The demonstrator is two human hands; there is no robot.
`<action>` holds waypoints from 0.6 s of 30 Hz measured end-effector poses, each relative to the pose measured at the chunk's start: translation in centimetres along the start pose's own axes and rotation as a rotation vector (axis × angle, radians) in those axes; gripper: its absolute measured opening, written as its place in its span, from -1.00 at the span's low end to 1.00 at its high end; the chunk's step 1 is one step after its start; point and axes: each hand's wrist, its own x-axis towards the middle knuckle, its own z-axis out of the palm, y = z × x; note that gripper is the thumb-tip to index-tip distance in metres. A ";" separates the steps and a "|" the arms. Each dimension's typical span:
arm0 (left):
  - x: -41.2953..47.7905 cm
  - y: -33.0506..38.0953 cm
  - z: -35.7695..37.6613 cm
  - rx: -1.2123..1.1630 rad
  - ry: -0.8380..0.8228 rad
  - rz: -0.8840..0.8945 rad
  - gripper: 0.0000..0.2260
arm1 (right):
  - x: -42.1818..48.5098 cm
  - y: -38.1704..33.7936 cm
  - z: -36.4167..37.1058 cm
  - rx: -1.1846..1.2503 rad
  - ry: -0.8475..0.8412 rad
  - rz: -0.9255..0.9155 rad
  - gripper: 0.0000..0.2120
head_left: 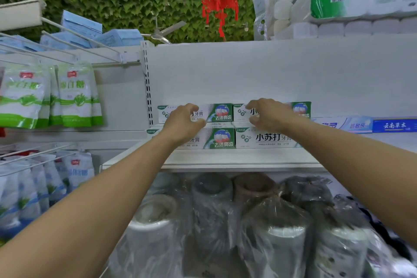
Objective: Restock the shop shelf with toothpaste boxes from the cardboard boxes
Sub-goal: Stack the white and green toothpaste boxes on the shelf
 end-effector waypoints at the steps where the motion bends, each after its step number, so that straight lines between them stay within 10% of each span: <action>1: -0.7 0.0 -0.3 0.033 0.028 0.030 -0.55 | -0.8 -0.8 -0.1 -0.013 0.032 -0.021 -0.57; 10: -12.0 -2.8 -4.4 0.058 0.216 0.181 -0.68 | -10.4 -9.4 0.9 0.131 0.302 -0.179 -0.68; 18: -24.1 -10.5 -7.0 0.019 0.086 0.038 -0.71 | -21.2 -18.4 5.4 0.245 0.146 -0.201 -0.69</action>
